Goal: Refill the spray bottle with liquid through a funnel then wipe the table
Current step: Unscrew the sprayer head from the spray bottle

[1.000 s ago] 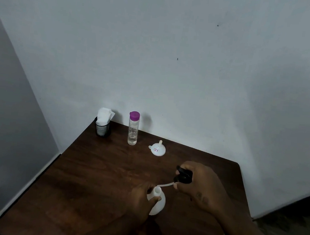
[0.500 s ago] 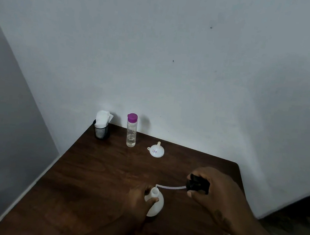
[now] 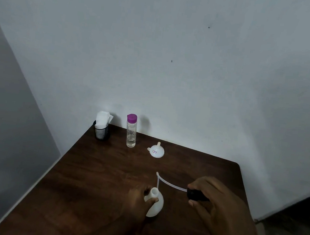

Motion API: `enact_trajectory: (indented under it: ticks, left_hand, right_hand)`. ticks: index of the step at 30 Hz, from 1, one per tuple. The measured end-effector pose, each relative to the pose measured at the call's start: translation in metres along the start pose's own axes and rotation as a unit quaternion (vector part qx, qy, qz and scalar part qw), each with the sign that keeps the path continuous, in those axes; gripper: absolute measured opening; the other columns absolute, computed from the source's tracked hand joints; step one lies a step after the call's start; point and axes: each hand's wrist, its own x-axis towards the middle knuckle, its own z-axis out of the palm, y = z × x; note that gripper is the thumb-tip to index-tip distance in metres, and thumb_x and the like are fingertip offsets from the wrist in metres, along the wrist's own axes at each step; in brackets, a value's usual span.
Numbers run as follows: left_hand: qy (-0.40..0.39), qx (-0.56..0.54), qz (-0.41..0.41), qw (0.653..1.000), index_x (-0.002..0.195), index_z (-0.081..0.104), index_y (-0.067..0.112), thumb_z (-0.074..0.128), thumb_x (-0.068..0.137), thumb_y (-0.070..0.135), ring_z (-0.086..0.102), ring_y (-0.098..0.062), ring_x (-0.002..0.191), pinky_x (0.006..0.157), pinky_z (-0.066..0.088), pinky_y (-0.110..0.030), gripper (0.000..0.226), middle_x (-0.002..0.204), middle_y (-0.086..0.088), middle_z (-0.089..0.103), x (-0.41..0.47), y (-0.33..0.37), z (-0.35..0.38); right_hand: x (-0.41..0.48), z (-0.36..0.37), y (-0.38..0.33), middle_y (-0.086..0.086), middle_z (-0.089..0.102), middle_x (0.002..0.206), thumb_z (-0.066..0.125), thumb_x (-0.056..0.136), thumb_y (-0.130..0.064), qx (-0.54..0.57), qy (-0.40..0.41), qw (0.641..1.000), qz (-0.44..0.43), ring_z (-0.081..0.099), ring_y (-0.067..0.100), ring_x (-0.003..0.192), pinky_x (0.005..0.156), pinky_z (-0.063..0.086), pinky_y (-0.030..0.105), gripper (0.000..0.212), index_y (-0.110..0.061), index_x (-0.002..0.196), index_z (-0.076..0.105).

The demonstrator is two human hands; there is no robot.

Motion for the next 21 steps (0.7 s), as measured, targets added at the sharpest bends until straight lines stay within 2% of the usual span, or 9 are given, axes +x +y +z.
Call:
enact_trajectory:
  ticks: [2,5,7,9,11,13,16,18,21]
  left_hand:
    - [0.002,0.002,0.003,1.000,0.098,0.059,0.047,0.074,0.078,0.053,0.058,0.006,0.093,0.086,0.052,-0.022,0.026,0.095,0.027,0.062,0.000,0.000,0.000]
    - [0.009,-0.002,0.002,1.000,0.097,0.060,0.046,0.076,0.078,0.051,0.058,0.007,0.091,0.084,0.053,-0.020,0.025,0.094,0.027,0.062,-0.001,0.001,0.000]
    - [0.012,0.002,0.003,1.000,0.096,0.060,0.044,0.076,0.078,0.050,0.058,0.008,0.089,0.079,0.051,-0.016,0.024,0.092,0.026,0.062,-0.002,0.002,0.000]
    - [0.019,0.007,0.013,1.000,0.096,0.061,0.043,0.075,0.079,0.052,0.058,0.011,0.088,0.073,0.047,-0.010,0.025,0.090,0.027,0.062,-0.002,0.000,0.001]
    - [0.024,0.012,0.019,0.999,0.100,0.063,0.041,0.075,0.078,0.054,0.057,0.015,0.089,0.074,0.047,-0.007,0.028,0.092,0.027,0.063,-0.002,-0.003,0.002]
    - [0.020,0.007,0.015,1.000,0.102,0.064,0.040,0.076,0.078,0.052,0.058,0.011,0.090,0.080,0.050,-0.012,0.030,0.095,0.024,0.064,0.000,-0.005,0.004]
    - [0.012,0.011,0.003,1.000,0.100,0.063,0.040,0.076,0.077,0.053,0.059,0.006,0.090,0.082,0.053,-0.020,0.029,0.095,0.022,0.064,0.004,-0.006,0.004]
    - [0.010,0.016,0.003,1.000,0.099,0.062,0.040,0.074,0.076,0.056,0.061,0.004,0.089,0.081,0.055,-0.022,0.031,0.094,0.022,0.064,0.005,-0.009,0.005]
    - [0.021,0.019,0.009,1.000,0.096,0.062,0.040,0.075,0.076,0.057,0.062,0.003,0.087,0.078,0.056,-0.024,0.029,0.091,0.022,0.065,0.006,-0.012,0.007]
  right_hand:
    - [-0.005,0.004,0.002,-0.008,0.070,0.095,0.065,0.075,-0.046,0.026,0.009,0.999,0.033,0.059,0.006,0.088,0.074,0.047,0.015,0.035,-0.034,0.108,0.060]
    - [-0.012,0.005,0.008,-0.023,0.054,0.097,0.086,0.064,-0.033,0.067,0.000,0.994,0.083,0.050,-0.009,0.088,0.078,0.036,0.005,0.052,-0.037,0.107,0.058]
    - [-0.016,0.002,0.012,-0.032,0.054,0.097,0.089,0.066,-0.025,0.105,-0.013,0.984,0.141,0.053,-0.016,0.094,0.077,0.035,0.003,0.046,-0.041,0.099,0.061]
    - [-0.021,0.002,0.018,-0.027,0.061,0.097,0.092,0.067,-0.019,0.151,-0.013,0.967,0.204,0.056,-0.011,0.100,0.075,0.040,0.003,0.042,-0.040,0.091,0.065]
    - [-0.028,0.010,0.027,-0.018,0.065,0.093,0.092,0.066,-0.017,0.191,-0.008,0.941,0.281,0.061,0.000,0.092,0.072,0.042,0.009,0.035,-0.031,0.088,0.069]
    - [-0.043,0.030,0.039,-0.009,0.069,0.089,0.092,0.067,-0.016,0.247,-0.009,0.891,0.380,0.064,0.010,0.089,0.066,0.048,0.019,0.031,-0.026,0.086,0.069]
    - [-0.068,0.064,0.054,0.005,0.072,0.088,0.093,0.065,-0.016,0.315,0.014,0.787,0.530,0.068,0.025,0.083,0.069,0.058,0.039,0.030,-0.019,0.087,0.072]
    - [-0.084,0.083,0.057,0.010,0.071,0.089,0.090,0.068,-0.010,0.338,0.021,0.718,0.608,0.065,0.021,0.079,0.065,0.053,0.033,0.029,-0.009,0.090,0.072]
    - [-0.106,0.110,0.056,0.019,0.071,0.094,0.089,0.068,-0.002,0.358,0.057,0.648,0.670,0.060,0.020,0.076,0.076,0.047,0.033,0.028,0.001,0.091,0.072]
